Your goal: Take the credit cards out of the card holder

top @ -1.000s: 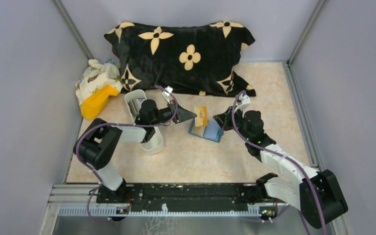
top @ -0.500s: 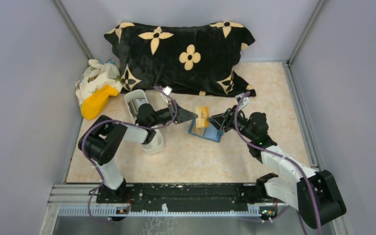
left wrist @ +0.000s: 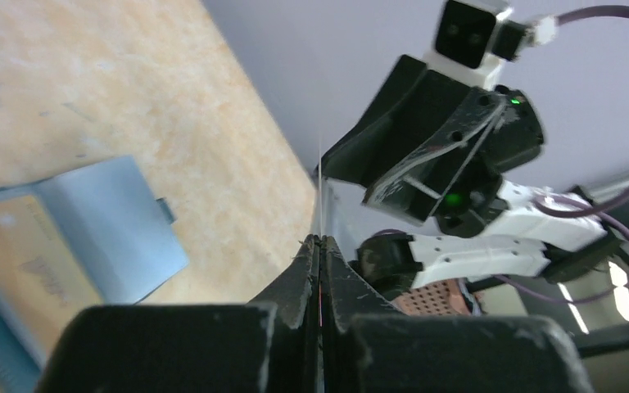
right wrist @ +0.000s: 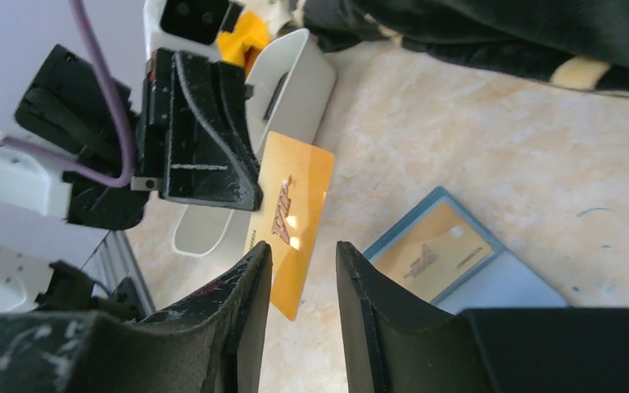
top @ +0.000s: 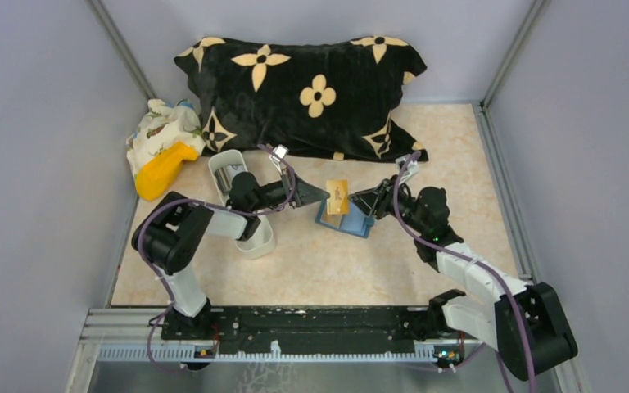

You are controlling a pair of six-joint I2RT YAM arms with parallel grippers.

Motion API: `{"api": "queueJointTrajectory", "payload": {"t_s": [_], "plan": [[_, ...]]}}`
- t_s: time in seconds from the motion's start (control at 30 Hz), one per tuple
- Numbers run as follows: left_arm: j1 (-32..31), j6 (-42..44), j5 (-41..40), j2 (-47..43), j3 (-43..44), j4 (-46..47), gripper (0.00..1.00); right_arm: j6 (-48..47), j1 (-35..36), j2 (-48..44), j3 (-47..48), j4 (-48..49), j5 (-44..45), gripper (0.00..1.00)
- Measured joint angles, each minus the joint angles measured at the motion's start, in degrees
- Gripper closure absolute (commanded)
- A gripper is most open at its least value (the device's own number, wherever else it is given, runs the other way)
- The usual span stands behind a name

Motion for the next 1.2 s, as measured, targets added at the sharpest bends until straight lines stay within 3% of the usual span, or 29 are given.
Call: {"api": "queueJointTrajectory", "payload": {"t_s": [0.3, 0.47, 0.67, 1.03, 1.2], "plan": [[3.58, 13.90, -10.45, -16.55, 3.98, -37.31, 1.00, -0.02, -2.84, -1.40, -0.02, -6.51, 11.61, 0.67], [7.32, 21.24, -18.32, -19.98, 13.99, -63.21, 1.00, 0.57, -2.84, 3.69, -0.04, -6.71, 11.89, 0.67], [13.33, 27.19, -28.26, -23.85, 16.81, -82.12, 1.00, 0.61, -2.84, 8.37, -0.11, -6.93, 10.67, 0.67], [24.81, 33.68, -32.83, -24.37, 25.27, -97.46, 1.00, 1.03, -2.84, 10.99, -0.09, -6.82, 7.82, 0.67], [28.20, 36.15, -32.76, -24.26, 28.94, -99.97, 1.00, 1.03, -2.84, 13.20, -0.11, -6.86, 6.97, 0.67]]}}
